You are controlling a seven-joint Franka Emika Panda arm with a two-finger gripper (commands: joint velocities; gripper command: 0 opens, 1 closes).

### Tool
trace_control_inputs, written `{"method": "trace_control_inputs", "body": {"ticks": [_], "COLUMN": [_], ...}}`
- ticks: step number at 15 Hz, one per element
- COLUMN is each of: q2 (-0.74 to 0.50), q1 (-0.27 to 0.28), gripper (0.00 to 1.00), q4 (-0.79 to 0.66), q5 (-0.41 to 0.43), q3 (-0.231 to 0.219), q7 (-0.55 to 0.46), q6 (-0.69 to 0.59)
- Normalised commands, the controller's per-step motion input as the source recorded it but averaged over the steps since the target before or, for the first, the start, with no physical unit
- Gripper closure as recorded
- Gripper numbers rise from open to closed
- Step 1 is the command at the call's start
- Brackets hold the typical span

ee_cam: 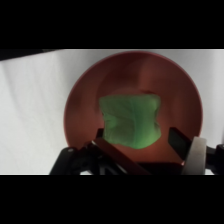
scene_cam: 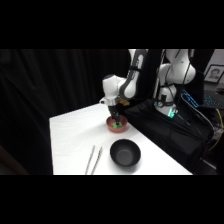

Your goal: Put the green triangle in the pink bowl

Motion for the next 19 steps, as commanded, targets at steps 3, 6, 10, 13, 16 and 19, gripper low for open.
{"method": "trace_control_inputs", "body": {"ticks": [3,6,10,13,16,19], "q2": [-0.43,-0.47,-0.42,-0.34,-0.26,-0.19], "q1": [-0.002,-0.003,0.012,0.022,0.024,0.031], "gripper": [0.00,0.00,0.00,0.00,0.00,0.00], "q4": [-0.06,-0.03,0.01,0.07,0.10,0.11], "q5": [-0.205,-0.159,-0.117,-0.052,-0.047,-0.016], "q3": [-0.100,-0.078,-0.056,-0.052,-0.059,-0.058], "q7": [0.03,0.01,0.02,0.00,0.00,0.01], "q6": [-0.34,-0.39,-0.38,-0.34,-0.30,-0.26]}}
